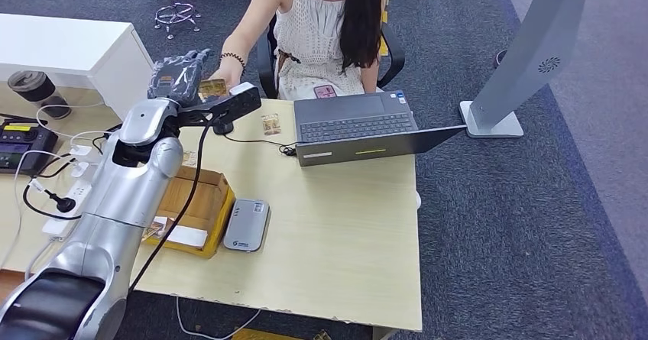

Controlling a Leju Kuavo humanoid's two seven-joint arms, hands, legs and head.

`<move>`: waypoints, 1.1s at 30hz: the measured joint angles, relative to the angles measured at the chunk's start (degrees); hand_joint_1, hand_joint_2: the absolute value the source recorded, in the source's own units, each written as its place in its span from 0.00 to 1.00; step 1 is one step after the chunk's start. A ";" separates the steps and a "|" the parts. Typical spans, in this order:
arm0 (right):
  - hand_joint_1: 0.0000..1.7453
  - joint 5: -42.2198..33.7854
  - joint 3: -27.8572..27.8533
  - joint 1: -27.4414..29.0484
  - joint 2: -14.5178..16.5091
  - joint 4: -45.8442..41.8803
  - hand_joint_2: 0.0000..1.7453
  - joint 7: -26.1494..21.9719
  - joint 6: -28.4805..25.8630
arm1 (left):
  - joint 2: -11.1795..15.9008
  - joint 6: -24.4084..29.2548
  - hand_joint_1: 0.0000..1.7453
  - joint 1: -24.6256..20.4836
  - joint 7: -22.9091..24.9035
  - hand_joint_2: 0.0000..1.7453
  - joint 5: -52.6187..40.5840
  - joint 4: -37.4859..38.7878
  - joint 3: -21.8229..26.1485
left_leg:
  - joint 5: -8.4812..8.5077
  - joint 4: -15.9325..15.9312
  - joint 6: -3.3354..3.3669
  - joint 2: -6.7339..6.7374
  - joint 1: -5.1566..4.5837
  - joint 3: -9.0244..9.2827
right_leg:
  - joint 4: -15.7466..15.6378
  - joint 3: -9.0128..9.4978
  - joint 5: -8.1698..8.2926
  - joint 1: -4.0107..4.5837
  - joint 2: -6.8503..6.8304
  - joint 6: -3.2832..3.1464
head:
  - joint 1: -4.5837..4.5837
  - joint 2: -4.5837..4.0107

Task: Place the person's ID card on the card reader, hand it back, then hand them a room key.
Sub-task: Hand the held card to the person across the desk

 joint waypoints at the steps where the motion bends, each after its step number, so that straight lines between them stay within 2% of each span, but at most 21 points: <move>1: 0.00 0.00 0.00 0.00 0.01 0.00 0.00 0.01 -0.01 | 0.00 0.03 0.00 0.00 0.00 1.00 0.00 0.08 0.00 | 0.00 0.00 0.00 0.00 0.00 0.00 | 0.00 0.00 0.00 0.00 0.00 0.00 | 0.01 0.00; 17: 0.00 -0.06 0.00 0.03 0.00 0.00 0.00 0.00 -0.01 | 0.30 0.46 0.00 0.45 -0.09 1.00 0.07 0.55 0.01 | 0.00 0.00 0.00 0.00 -0.01 -0.01 | 0.00 0.00 0.00 0.00 -0.01 0.00 | 0.01 0.00; 20: 0.00 -0.15 0.00 0.05 0.00 0.00 0.00 -0.07 0.00 | 0.79 1.55 0.00 1.70 -0.86 1.00 0.55 0.09 0.07 | 0.00 0.00 0.00 0.00 0.00 -0.01 | 0.00 0.00 0.00 0.00 0.00 0.00 | 0.01 0.00; 23: 0.00 -0.78 -0.01 0.22 0.00 0.00 0.00 -0.60 0.00 | 1.74 5.41 0.00 5.34 -2.99 1.00 1.22 -2.98 0.44 | -0.01 -0.03 0.01 0.02 -0.01 -0.02 | 0.00 0.02 -0.01 -0.01 0.03 0.00 | 0.00 0.00; 24: 0.00 -1.28 -0.08 0.37 0.00 0.01 0.00 -0.98 0.00 | 2.23 8.39 0.00 7.79 -4.44 1.00 1.36 -5.31 0.69 | -0.03 -0.06 0.01 0.05 -0.02 -0.02 | 0.01 0.05 -0.01 -0.02 0.08 0.00 | 0.04 0.00; 26: 0.00 -2.78 -0.59 0.90 0.00 0.02 0.00 -2.18 0.02 | 3.54 18.18 0.00 16.30 -8.95 1.00 1.51 -12.87 1.88 | -0.19 -0.18 -0.02 0.33 -0.10 0.16 | -0.01 0.13 -0.10 -0.11 0.39 -0.01 | 0.11 0.00; 28: 0.00 -4.28 -1.56 1.78 -0.02 0.02 0.00 -3.57 0.08 | 4.68 29.89 0.00 28.83 -14.61 1.00 2.11 -22.62 4.33 | -0.47 -0.26 -0.04 0.74 -0.17 0.44 | -0.02 0.19 -0.28 -0.20 0.81 -0.02 | 0.11 0.00; 30: 0.00 -5.51 -2.74 2.77 -0.08 0.02 0.00 -4.62 0.15 | 5.01 38.71 0.00 41.76 -20.14 1.00 3.94 -31.49 7.53 | -0.65 -0.27 -0.03 0.88 -0.16 0.48 | -0.03 0.14 -0.46 -0.20 0.95 -0.02 | 0.07 0.00; 33: 0.00 -6.78 -4.53 3.55 -0.27 -0.01 0.00 -5.68 0.14 | 4.21 44.50 0.00 56.59 -28.38 1.00 7.90 -41.68 12.78 | -0.73 -0.26 0.01 0.61 -0.15 0.35 | -0.09 0.08 -0.64 -0.19 0.68 0.05 | 0.06 0.00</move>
